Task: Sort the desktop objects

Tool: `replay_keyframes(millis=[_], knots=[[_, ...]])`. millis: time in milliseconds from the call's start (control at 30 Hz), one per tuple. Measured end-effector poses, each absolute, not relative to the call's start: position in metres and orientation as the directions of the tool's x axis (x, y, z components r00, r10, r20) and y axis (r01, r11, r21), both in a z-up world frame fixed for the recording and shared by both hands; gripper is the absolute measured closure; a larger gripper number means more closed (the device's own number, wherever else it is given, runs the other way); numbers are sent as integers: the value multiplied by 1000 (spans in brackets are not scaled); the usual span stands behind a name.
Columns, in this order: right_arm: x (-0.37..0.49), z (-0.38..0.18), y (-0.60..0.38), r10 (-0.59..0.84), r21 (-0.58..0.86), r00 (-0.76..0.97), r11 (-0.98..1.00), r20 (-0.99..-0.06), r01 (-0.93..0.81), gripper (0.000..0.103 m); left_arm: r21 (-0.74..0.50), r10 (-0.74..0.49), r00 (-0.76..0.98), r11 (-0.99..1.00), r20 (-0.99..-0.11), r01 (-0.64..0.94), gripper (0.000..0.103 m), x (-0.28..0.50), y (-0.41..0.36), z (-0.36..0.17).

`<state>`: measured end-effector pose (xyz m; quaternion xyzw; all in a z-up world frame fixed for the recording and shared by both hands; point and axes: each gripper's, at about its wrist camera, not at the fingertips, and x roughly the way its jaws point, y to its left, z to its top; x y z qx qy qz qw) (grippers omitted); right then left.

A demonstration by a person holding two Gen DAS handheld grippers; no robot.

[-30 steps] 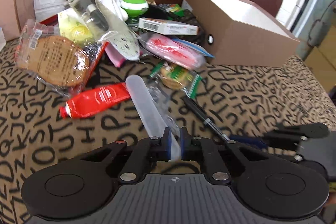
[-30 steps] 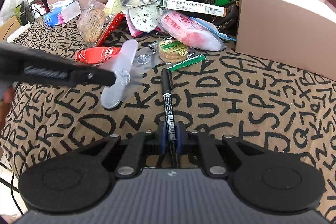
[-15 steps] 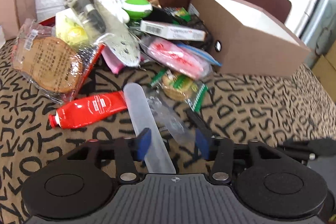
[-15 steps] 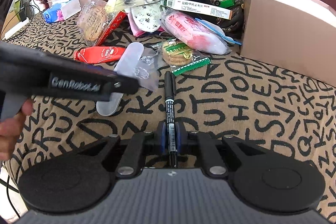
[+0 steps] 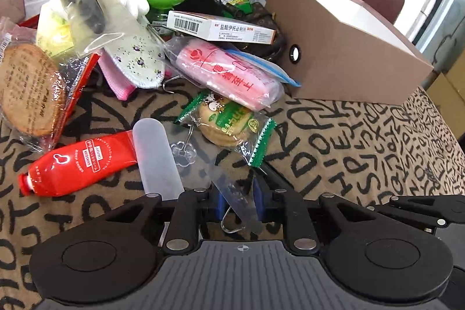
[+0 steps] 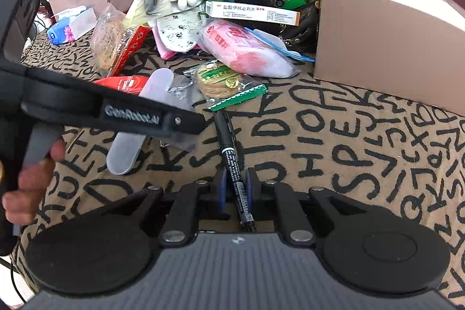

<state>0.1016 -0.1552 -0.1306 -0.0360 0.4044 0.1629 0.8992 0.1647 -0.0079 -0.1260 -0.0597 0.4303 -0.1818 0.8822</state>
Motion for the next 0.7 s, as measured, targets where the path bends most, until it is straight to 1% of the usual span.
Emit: replay_keyframes(millis=[33, 67, 133, 233, 267, 300, 333, 433, 600, 700], knots=[[103, -131, -154, 261, 60, 622, 944, -738, -324, 86, -261, -369, 562, 928, -740, 266, 93, 166, -8, -126], [105, -131, -152, 258, 53, 625, 944, -737, -327, 84, -260, -367, 555, 929, -746, 265, 97, 167, -7, -126], [108, -132, -148, 257, 43, 628, 941, -735, -335, 81, -281, -382, 543, 923, -748, 262, 98, 169, -3, -126], [112, -133, -145, 259, 37, 628, 939, -734, -343, 81, -268, -366, 549, 929, -752, 253, 98, 167, -2, -126], [113, -133, -146, 261, 36, 627, 937, -734, -348, 89, -263, -365, 546, 930, -754, 258, 98, 165, -2, -126], [112, -133, -147, 263, 38, 628, 937, -733, -348, 92, -265, -372, 541, 927, -754, 267, 100, 163, -2, -124], [112, -132, -148, 267, 46, 625, 937, -734, -347, 92, -273, -384, 536, 921, -752, 276, 102, 160, -2, -123], [104, -127, -153, 287, 72, 624, 935, -726, -346, 92, -287, -410, 540, 910, -735, 300, 103, 148, -2, -114], [88, -105, -160, 334, 115, 658, 928, -675, -353, 92, -287, -430, 573, 901, -698, 326, 103, 128, -6, -86], [82, -83, -166, 360, 131, 692, 923, -625, -362, 92, -286, -452, 605, 890, -656, 355, 103, 121, -10, -59]])
